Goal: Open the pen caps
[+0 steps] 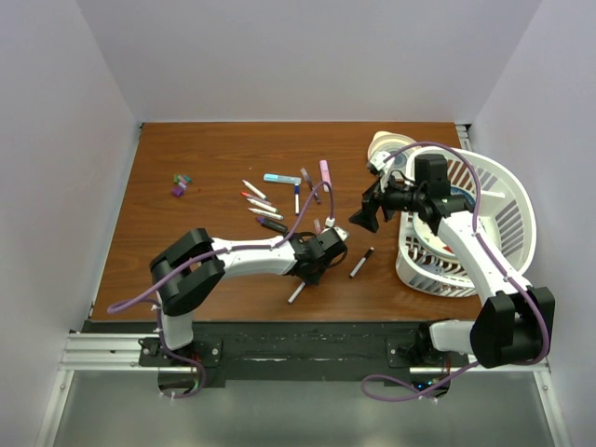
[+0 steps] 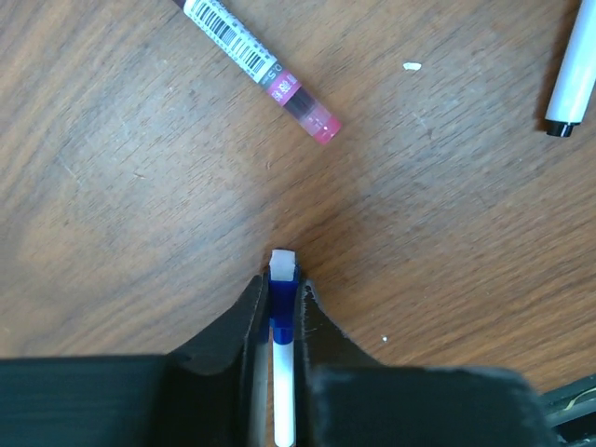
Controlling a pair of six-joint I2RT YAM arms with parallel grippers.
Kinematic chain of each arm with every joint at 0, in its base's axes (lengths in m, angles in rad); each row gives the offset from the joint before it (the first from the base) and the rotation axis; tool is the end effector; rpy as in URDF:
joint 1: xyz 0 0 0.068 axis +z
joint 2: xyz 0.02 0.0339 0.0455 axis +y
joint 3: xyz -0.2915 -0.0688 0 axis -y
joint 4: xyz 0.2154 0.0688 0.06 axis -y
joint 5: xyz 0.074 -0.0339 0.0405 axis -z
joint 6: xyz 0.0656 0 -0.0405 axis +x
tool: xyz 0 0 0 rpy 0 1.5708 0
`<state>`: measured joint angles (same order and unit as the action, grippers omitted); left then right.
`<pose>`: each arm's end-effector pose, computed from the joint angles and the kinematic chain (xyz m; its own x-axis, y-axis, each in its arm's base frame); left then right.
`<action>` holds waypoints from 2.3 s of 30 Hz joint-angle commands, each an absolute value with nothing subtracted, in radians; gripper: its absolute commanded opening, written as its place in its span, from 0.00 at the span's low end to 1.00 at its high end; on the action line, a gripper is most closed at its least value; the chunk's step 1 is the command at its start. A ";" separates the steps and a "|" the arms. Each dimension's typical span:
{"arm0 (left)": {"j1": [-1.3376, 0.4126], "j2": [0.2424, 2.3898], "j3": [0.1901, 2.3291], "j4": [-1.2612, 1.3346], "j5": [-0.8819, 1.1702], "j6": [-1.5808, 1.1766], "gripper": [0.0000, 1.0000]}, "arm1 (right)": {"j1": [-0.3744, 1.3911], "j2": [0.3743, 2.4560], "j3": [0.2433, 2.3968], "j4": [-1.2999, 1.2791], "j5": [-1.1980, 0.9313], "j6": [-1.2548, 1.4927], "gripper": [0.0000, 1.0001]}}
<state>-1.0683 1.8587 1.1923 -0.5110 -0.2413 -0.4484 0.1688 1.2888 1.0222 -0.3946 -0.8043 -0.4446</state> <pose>0.1881 -0.3097 0.1798 -0.7507 0.4919 -0.4411 0.5343 0.8447 0.0327 0.2452 0.0897 0.3212 -0.2553 -0.3461 -0.9028 -0.8715 0.4867 0.0599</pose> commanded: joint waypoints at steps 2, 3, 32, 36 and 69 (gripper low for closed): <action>-1.074 1.841 1.221 -0.511 -0.294 -0.466 0.00 | 0.164 1.267 1.017 -0.364 -0.842 -0.431 0.90; -1.075 1.832 1.218 -0.509 -0.308 -0.472 0.00 | 0.164 1.267 1.017 -0.365 -0.845 -0.431 0.90; -0.758 1.040 0.436 0.548 -0.269 -0.976 0.00 | 0.549 1.516 0.831 0.331 -0.848 0.458 0.81; -0.758 1.074 0.436 0.580 -0.256 -0.991 0.00 | 0.558 1.535 0.824 0.367 -0.856 0.515 0.76; -0.322 0.933 0.505 0.339 -0.546 -0.991 0.00 | 0.744 1.709 0.948 0.164 -0.957 0.387 0.00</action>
